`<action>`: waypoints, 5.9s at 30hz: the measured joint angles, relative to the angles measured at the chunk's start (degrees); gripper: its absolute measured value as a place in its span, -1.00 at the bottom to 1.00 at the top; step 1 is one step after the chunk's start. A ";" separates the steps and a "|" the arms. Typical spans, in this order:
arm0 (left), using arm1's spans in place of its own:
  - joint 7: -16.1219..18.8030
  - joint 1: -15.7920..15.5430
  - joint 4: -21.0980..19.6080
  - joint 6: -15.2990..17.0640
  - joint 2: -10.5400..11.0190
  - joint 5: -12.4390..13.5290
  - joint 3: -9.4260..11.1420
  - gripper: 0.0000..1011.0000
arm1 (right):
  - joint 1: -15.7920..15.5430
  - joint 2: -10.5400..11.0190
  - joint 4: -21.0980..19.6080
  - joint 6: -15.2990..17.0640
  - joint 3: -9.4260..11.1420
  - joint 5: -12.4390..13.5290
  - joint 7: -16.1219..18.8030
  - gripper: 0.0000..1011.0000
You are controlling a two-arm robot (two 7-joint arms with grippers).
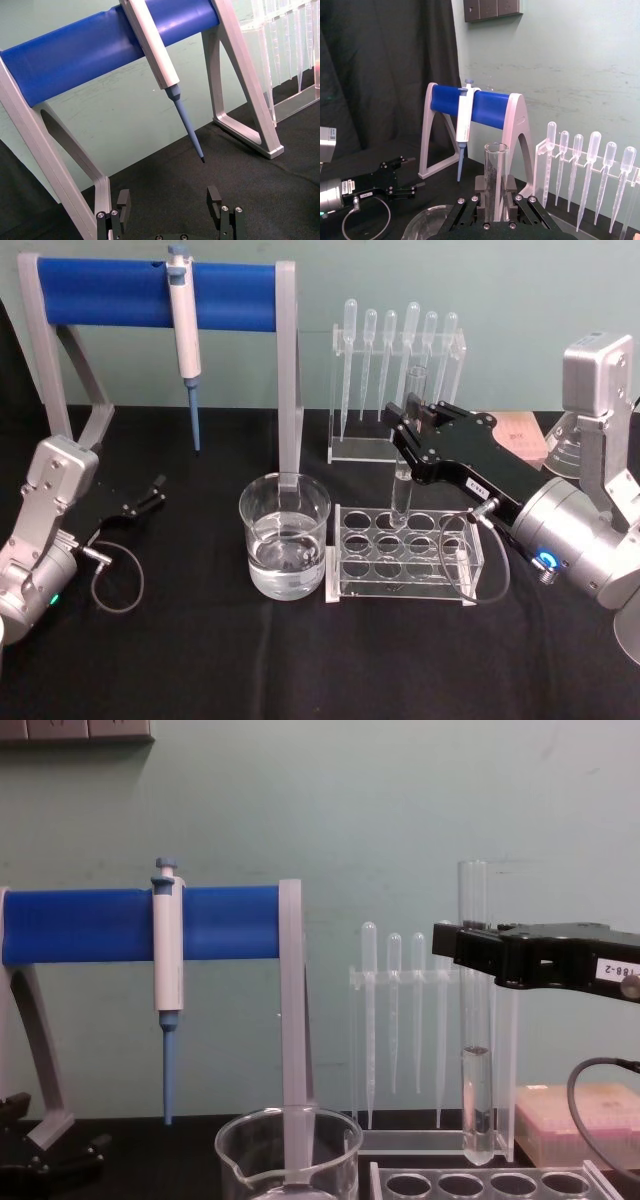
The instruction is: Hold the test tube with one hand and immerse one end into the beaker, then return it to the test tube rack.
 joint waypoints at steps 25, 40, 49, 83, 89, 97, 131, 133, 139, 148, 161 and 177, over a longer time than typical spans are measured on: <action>0.00 0.00 0.00 0.00 0.00 0.00 0.00 0.98 | 0.00 0.00 0.00 0.00 0.00 0.00 0.00 -0.55; 0.00 0.00 0.00 0.00 0.00 0.00 0.00 0.98 | 0.00 0.00 0.00 0.00 0.00 0.00 0.00 -0.55; 0.00 0.00 0.00 0.00 0.00 0.00 0.00 0.98 | 0.00 0.00 0.00 0.00 0.00 0.00 0.00 -0.55; 0.00 0.00 0.00 0.00 0.00 0.00 0.00 0.98 | 10.78 -9.00 9.32 0.28 -10.75 -1.91 0.84 -0.55; 0.00 0.00 0.00 0.00 0.00 0.00 0.00 0.98 | 10.00 -10.12 14.54 -2.33 -12.44 -3.81 1.23 -0.55; 0.00 0.00 0.00 0.00 0.00 0.00 0.00 0.98 | 7.80 -11.05 18.36 -5.60 -12.87 -5.94 1.44 -0.55; 0.00 0.00 0.00 0.00 0.00 0.00 0.00 0.98 | 7.03 -11.43 18.85 -6.58 -12.50 -6.72 1.16 -0.55; 0.00 0.00 0.00 0.00 0.00 0.00 0.00 0.98 | 7.03 -11.42 18.84 -6.57 -12.50 -6.72 1.16 -0.55; 0.00 0.00 0.00 0.00 0.00 0.00 0.00 0.98 | 7.06 -11.39 18.80 -6.53 -12.50 -6.67 1.16 -0.55; 0.00 0.00 0.00 0.00 0.00 0.00 0.00 0.98 | 7.06 -11.39 18.79 -6.52 -12.50 -6.65 1.16 -0.55; 0.00 0.00 0.00 0.00 0.00 0.00 0.01 0.98 | 7.06 -11.39 18.79 -6.52 -12.50 -6.65 1.16 -0.55; 0.00 0.00 0.00 0.00 0.00 0.00 0.00 0.98 | 7.06 -11.39 18.79 -6.52 -12.50 -6.65 1.16 -0.55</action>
